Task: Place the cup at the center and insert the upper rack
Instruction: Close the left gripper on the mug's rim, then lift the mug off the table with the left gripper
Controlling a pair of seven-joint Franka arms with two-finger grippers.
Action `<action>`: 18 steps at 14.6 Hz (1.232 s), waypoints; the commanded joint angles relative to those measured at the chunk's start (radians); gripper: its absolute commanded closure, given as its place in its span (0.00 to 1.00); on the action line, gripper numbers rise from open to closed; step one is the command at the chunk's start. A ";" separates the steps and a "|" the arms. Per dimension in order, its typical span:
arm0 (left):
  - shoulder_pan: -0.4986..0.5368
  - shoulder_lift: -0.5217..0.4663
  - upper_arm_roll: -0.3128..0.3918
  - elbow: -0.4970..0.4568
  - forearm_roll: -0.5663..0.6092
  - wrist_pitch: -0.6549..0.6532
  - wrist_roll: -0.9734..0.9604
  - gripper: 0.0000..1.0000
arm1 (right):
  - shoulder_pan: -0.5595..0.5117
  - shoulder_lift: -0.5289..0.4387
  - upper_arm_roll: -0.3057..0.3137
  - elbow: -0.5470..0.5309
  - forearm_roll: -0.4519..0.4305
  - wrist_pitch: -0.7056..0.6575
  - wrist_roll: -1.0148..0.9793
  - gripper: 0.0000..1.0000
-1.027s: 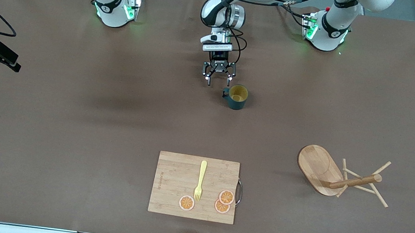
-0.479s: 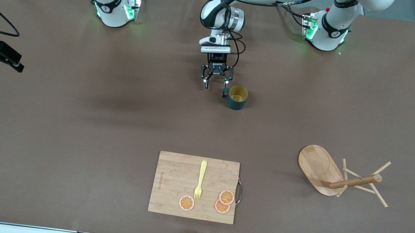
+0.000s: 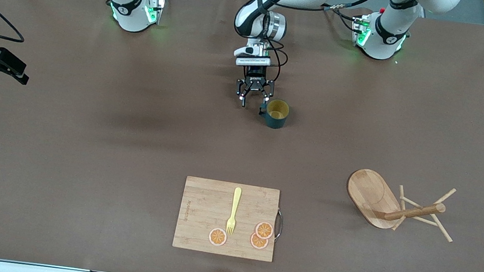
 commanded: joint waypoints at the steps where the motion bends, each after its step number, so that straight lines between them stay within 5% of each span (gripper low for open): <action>1: 0.000 0.010 0.023 0.016 0.044 0.024 -0.012 0.17 | -0.008 -0.021 -0.003 -0.019 -0.018 -0.001 -0.001 0.00; 7: 0.000 0.031 0.041 0.047 0.048 0.043 -0.012 0.21 | -0.005 -0.020 -0.004 -0.014 -0.018 0.006 -0.003 0.00; 18: 0.002 0.036 0.041 0.043 0.046 0.047 -0.110 0.72 | -0.005 -0.021 -0.003 -0.014 -0.016 0.001 -0.001 0.00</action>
